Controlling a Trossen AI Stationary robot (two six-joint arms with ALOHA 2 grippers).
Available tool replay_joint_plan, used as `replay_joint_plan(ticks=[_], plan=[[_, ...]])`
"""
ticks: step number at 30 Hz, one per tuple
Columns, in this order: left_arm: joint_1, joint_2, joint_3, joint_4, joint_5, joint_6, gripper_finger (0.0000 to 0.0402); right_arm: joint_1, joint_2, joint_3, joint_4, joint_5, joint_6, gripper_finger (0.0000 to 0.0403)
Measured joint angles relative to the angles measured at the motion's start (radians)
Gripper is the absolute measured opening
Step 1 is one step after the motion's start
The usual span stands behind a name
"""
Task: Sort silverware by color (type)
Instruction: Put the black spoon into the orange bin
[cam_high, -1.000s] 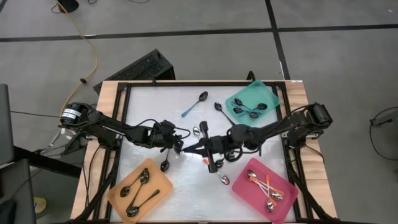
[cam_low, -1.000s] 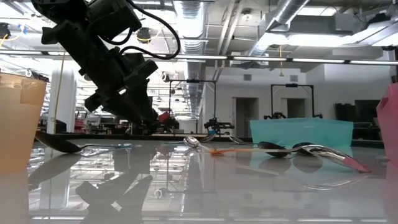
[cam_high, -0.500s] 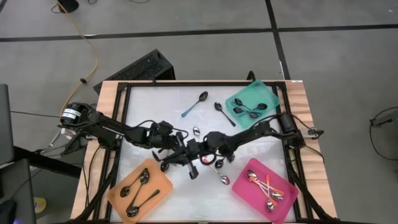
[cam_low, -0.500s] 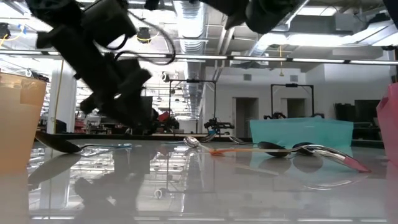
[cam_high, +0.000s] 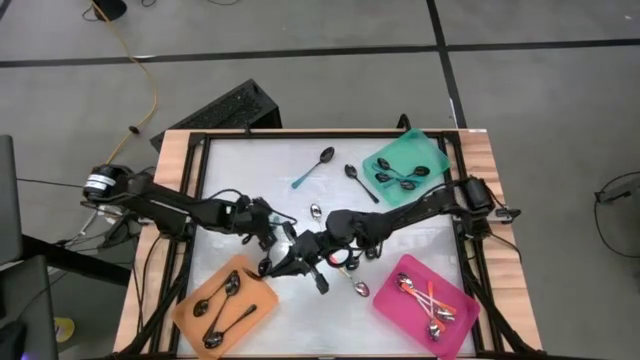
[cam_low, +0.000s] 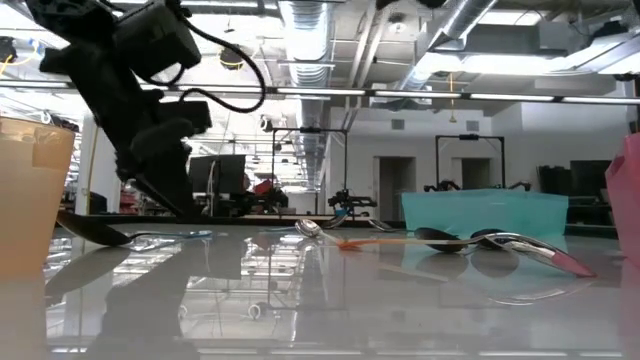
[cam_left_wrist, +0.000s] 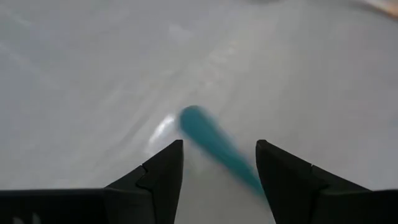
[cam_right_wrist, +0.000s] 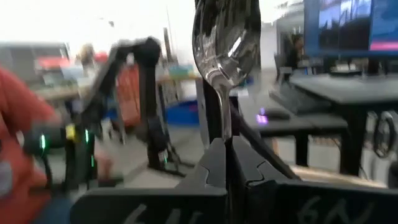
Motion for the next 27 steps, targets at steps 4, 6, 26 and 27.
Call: replay_joint_plan(ticks=[4,6,26,27], plan=[[-0.027,-0.154,0.000,-0.128,-0.025,-0.040,0.0184,0.015,-0.050,0.000,-0.174,0.017,-0.111,0.0006],[-0.055,-0.259,0.006,-0.173,-0.076,-0.051,0.0184,0.020,-0.081,-0.002,-0.255,0.017,-0.156,0.0006],[-0.188,-1.204,0.066,-0.154,-0.397,0.148,0.0184,-0.006,0.278,0.305,-0.130,0.038,-0.141,0.0006],[-0.188,-1.225,0.066,-0.159,-0.403,0.149,0.0184,-0.006,0.310,0.358,-0.155,0.025,-0.141,0.0006]])
